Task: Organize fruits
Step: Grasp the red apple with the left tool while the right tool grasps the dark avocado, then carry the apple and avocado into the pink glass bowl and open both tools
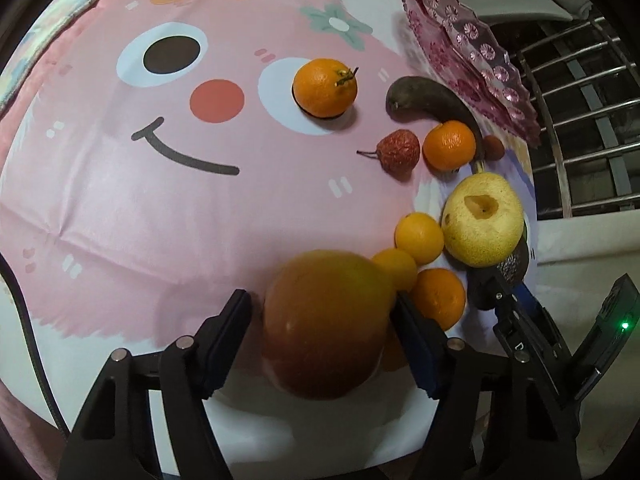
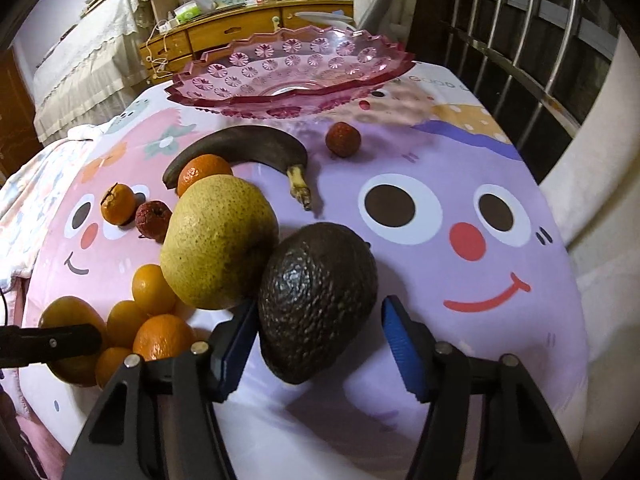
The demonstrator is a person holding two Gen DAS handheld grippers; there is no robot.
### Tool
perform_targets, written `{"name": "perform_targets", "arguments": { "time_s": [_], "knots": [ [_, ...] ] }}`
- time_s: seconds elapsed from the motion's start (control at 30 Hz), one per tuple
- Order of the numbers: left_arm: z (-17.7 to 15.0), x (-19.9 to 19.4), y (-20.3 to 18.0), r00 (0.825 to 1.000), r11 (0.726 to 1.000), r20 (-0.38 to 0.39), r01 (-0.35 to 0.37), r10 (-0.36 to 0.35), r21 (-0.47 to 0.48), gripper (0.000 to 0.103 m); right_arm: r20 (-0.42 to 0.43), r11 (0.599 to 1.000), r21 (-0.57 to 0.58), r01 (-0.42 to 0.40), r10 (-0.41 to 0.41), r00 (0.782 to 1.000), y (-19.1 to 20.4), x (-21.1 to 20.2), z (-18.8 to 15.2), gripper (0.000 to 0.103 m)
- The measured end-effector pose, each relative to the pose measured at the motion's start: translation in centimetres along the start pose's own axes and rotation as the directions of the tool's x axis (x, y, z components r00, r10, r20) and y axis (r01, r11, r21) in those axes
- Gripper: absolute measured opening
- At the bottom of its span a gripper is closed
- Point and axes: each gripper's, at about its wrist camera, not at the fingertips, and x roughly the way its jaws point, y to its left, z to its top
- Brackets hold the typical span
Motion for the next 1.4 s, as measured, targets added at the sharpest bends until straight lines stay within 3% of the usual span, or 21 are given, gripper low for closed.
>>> {"name": "perform_targets", "arguments": {
  "time_s": [0.07,0.43,0.63,0.8,1.03,1.27,1.4],
  "knots": [
    [0.1,0.0,-0.3,1.0,1.0,0.005,0.016,-0.016,-0.001,0.063,-0.002,1.0,-0.003,-0.013,0.013,1.0,-0.1,0.2,0.0,0.06],
    [0.6,-1.4,0.3,0.998,0.999,0.051,-0.023,0.024,-0.035,0.062,-0.058,0.994,0.058,-0.094,0.098,0.994,-1.6,0.7,1.3,0.059],
    [2.9,-4.1,-0.9,0.991,1.0,0.132,-0.018,0.019,-0.011,0.062,-0.092,0.985,0.128,-0.113,0.125,0.988,-3.6,0.8,2.5,0.059],
    [5.5,-6.8,-3.2,0.976,0.999,0.218,-0.01,0.003,0.03,0.062,-0.058,0.988,0.125,-0.094,0.101,0.993,-5.0,-0.3,4.6,0.059],
    [10.0,-9.6,-6.8,0.94,0.995,0.338,0.003,-0.036,0.098,0.062,0.029,0.99,0.092,-0.103,0.1,0.995,-6.5,-2.1,9.2,0.059],
    [14.0,-9.5,-9.8,0.91,0.992,0.412,0.003,-0.056,0.13,0.062,0.11,0.986,0.079,-0.146,0.137,0.984,-7.0,-2.6,13.7,0.059],
    [16.4,-8.2,-11.7,0.905,0.991,0.421,0.014,-0.068,0.13,0.062,0.144,0.981,0.071,-0.181,0.169,0.975,-6.7,-1.6,15.6,0.059]
  ]
}}
